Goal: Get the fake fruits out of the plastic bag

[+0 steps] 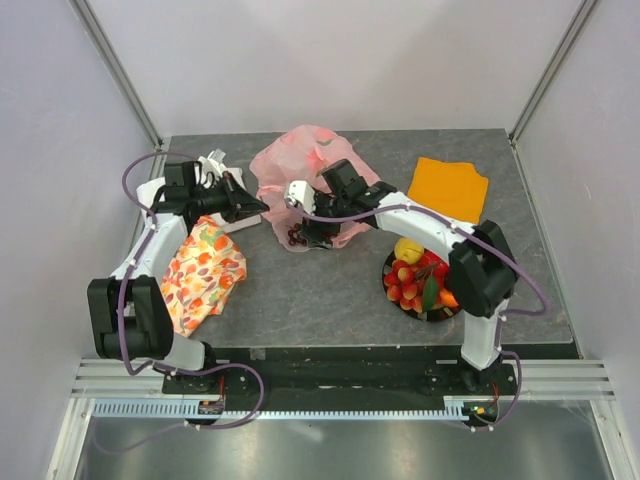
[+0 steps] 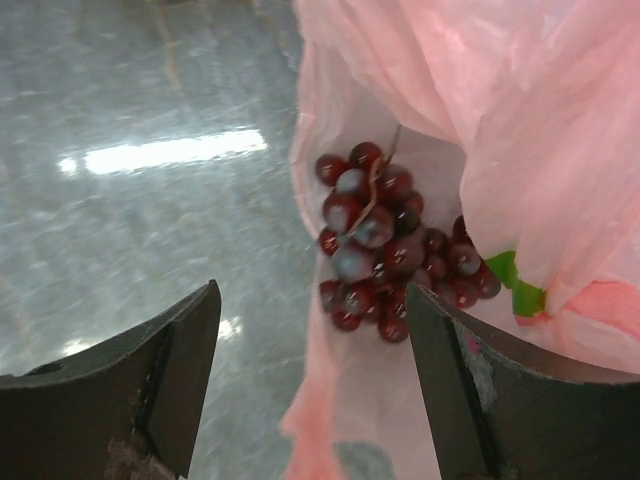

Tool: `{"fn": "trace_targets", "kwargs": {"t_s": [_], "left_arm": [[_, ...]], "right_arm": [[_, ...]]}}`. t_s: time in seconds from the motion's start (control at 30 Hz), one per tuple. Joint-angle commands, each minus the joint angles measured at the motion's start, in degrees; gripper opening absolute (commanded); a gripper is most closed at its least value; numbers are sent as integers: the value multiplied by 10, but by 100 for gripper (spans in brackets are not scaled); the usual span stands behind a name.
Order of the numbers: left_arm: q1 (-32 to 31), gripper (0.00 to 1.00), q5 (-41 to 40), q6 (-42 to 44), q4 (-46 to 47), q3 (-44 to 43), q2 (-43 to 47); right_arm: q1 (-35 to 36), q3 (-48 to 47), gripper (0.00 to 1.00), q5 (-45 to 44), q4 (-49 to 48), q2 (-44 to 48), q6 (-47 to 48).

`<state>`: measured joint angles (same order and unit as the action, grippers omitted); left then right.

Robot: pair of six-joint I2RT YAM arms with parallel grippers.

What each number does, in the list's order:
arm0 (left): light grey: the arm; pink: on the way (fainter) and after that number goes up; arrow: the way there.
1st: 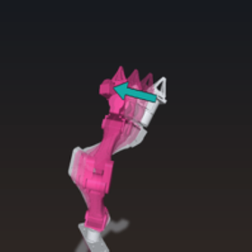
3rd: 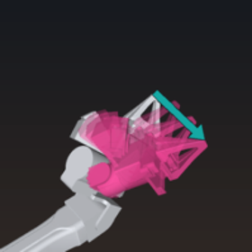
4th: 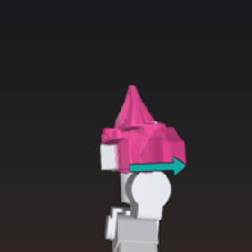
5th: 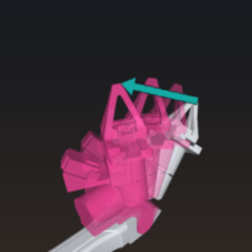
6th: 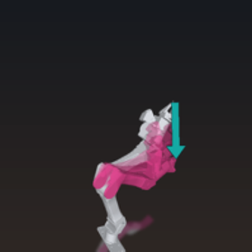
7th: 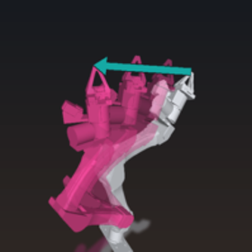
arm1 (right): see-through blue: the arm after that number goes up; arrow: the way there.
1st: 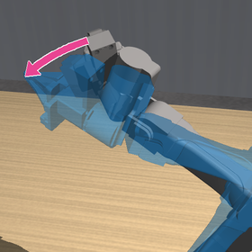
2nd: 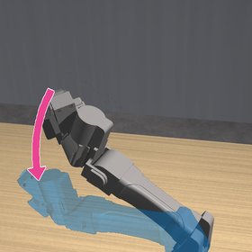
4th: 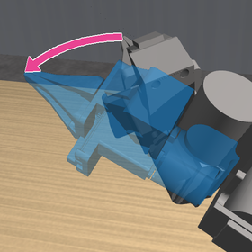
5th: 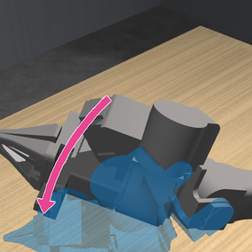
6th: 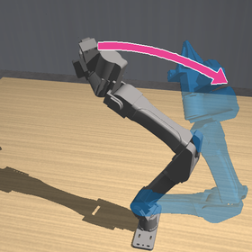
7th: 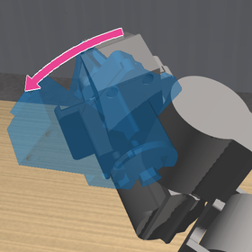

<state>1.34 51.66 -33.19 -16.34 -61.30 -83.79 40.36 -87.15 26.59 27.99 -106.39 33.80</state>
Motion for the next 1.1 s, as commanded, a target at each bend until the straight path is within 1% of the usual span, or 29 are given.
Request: {"fn": "trace_targets", "kwargs": {"t_s": [0.0,0.13,0.23,0.27,0.3,0.33,0.4,0.47,0.57,0.63,0.7,0.73,0.77,0.83,0.93,1.07], "left_arm": [[13,1,27,-43,35,19,28],[23,2,27,-43,35,32,36],[25,2,25,-39,31,34,42],[26,2,24,-38,32,34,42],[27,2,23,-36,32,34,43],[29,1,21,-36,32,34,44],[31,2,20,-35,31,34,46],[31,1,19,-35,32,31,44],[31,2,19,-39,32,24,41],[31,2,19,-41,34,17,38],[31,2,18,-42,39,9,33],[31,2,14,-43,39,5,33],[32,1,13,-41,39,2,31],[31,2,13,-37,40,-8,30],[32,2,8,-35,40,-14,30],[37,2,4,-32,40,-12,33]], "right_arm": [[6,-43,83,-36,-70,-65,1],[7,-64,82,-72,-93,-127,-2],[6,-82,71,-93,-94,-148,-1],[6,-87,55,-94,-94,-147,1],[6,-88,46,-100,-93,-147,1],[6,-89,31,-101,-93,-139,2],[6,-86,14,-102,-92,-126,0],[7,-86,4,-96,-83,-96,-1],[7,-107,2,-54,-37,-38,0],[7,-129,3,0,20,2,-11],[7,-165,3,32,68,36,-43],[7,-177,4,73,86,45,-72],[7,-192,3,94,101,55,-88],[6,-191,4,139,131,88,-132],[6,-164,4,152,166,137,-153],[0,-112,3,110,229,215,-137]]}}
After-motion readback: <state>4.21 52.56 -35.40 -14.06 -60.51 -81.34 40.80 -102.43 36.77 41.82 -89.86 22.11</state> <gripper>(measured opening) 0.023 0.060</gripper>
